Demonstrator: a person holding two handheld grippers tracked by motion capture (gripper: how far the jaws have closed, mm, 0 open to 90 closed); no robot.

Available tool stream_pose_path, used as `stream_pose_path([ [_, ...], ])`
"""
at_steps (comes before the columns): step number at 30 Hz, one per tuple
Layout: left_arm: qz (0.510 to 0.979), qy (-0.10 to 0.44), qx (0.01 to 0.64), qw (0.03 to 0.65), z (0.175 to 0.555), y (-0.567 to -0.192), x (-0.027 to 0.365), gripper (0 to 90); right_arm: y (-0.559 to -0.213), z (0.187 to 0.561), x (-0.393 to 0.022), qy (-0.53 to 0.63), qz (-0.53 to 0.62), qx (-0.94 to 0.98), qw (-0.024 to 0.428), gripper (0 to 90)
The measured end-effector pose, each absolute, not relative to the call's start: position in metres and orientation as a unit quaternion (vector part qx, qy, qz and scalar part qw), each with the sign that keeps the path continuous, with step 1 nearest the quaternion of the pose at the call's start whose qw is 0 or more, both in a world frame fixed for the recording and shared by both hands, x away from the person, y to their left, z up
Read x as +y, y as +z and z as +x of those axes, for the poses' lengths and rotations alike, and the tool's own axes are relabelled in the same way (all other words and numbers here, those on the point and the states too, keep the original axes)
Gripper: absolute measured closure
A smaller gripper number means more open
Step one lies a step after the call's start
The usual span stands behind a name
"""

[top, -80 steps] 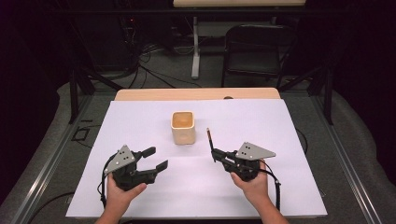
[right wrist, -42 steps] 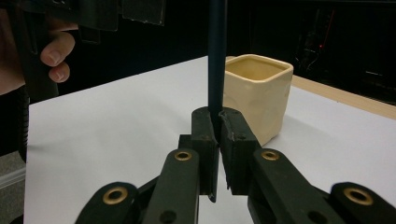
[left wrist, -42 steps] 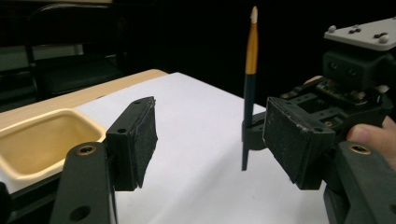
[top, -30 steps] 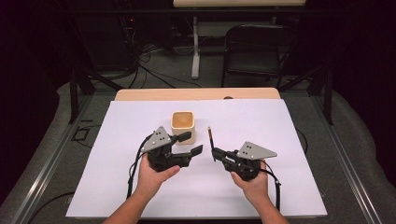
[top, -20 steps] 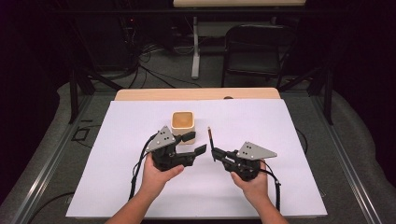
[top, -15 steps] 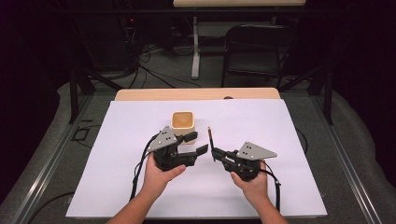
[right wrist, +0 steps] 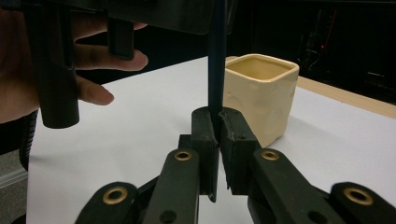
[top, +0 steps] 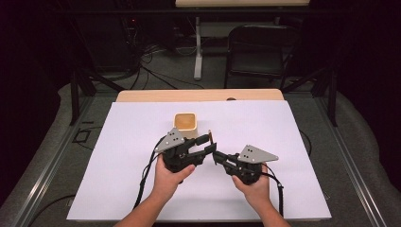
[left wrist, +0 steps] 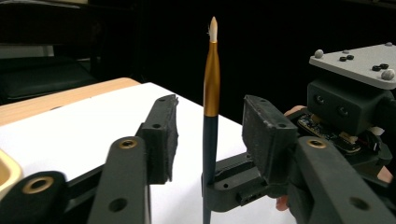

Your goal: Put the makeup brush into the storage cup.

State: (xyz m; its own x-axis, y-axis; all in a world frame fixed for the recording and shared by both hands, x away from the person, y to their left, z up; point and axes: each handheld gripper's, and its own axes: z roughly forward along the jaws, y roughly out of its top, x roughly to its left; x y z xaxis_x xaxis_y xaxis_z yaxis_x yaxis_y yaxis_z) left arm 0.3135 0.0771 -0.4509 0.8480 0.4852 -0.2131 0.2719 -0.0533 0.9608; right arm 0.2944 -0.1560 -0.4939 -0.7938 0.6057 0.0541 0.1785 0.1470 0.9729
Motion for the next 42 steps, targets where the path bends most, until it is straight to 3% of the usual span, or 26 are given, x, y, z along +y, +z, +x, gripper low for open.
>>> stream_pose_path([
  [10, 0.717, 0.091, 0.261, 0.64, 0.3129, -0.4507, 0.0774, 65.2, -0.4945, 0.2942, -0.1553, 0.596, 0.266, 0.736, 0.179, 84.5],
  [42, 0.709, 0.094, 0.271, 0.644, 0.3139, -0.4518, 0.0775, 74.5, -0.4967, 0.294, -0.1518, 0.592, 0.263, 0.743, 0.17, 84.5],
])
